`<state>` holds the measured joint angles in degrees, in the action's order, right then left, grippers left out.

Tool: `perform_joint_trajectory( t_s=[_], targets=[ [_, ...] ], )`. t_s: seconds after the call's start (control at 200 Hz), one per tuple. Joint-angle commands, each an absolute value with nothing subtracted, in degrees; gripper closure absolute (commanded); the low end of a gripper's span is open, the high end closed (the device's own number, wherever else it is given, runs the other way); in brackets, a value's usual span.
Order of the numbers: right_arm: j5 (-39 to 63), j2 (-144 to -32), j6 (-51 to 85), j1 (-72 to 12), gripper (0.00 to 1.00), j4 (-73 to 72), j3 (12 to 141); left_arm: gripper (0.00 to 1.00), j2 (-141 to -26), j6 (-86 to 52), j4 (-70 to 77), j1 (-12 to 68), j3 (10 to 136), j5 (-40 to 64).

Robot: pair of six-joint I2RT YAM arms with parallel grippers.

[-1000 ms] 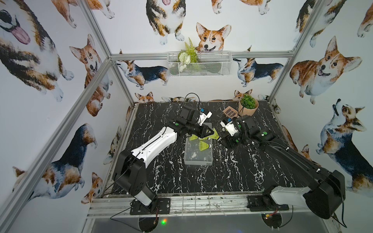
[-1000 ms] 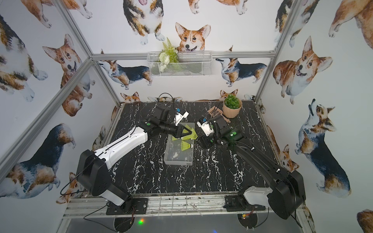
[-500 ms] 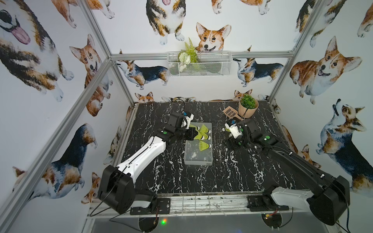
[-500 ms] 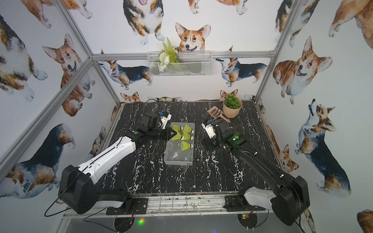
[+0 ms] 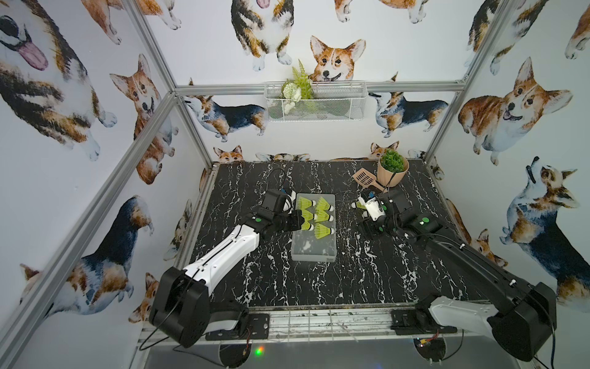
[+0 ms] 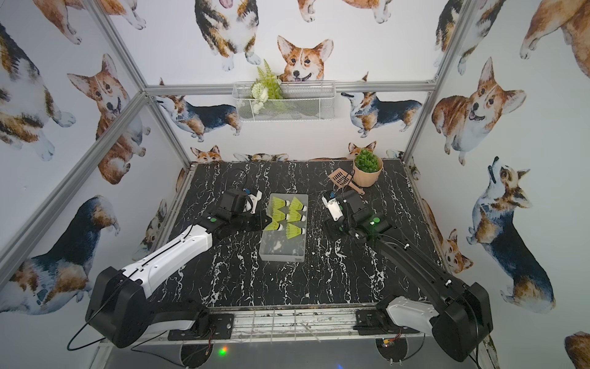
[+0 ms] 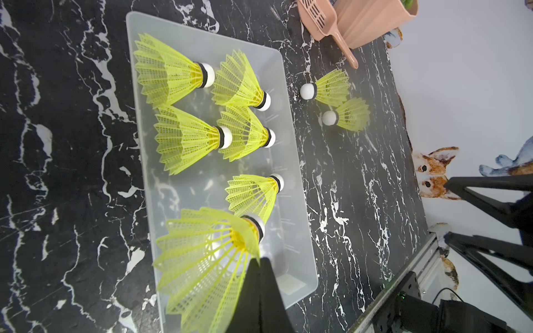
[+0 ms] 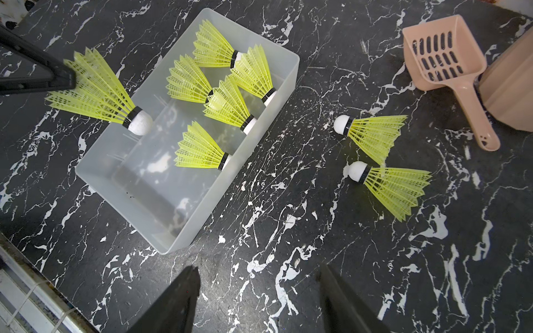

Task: Put the shuttlecocks into the storage box
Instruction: Place the shuttlecock in the storage box.

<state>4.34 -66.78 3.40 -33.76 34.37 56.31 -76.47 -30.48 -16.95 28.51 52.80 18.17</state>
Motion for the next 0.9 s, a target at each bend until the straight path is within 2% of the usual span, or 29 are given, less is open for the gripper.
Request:
perform_joint_trajectory(
  t_s=[0.0,0.29,0.896],
  targets=[
    [3.98,-66.71,4.2,-33.82,0.3,33.96,56.22,1.0,-77.37,-32.39,-12.75,28.48,51.5,18.88],
    [4.31,-66.54,4.26,-33.78,0.3,34.27,55.91,1.0,-81.58,-34.53,-7.0,28.52,49.75,20.57],
    [4.4,-67.87,4.48,-33.82,0.3,34.28,55.49,1.0,-85.95,-34.98,-4.79,28.39,49.92,21.26]
  ],
)
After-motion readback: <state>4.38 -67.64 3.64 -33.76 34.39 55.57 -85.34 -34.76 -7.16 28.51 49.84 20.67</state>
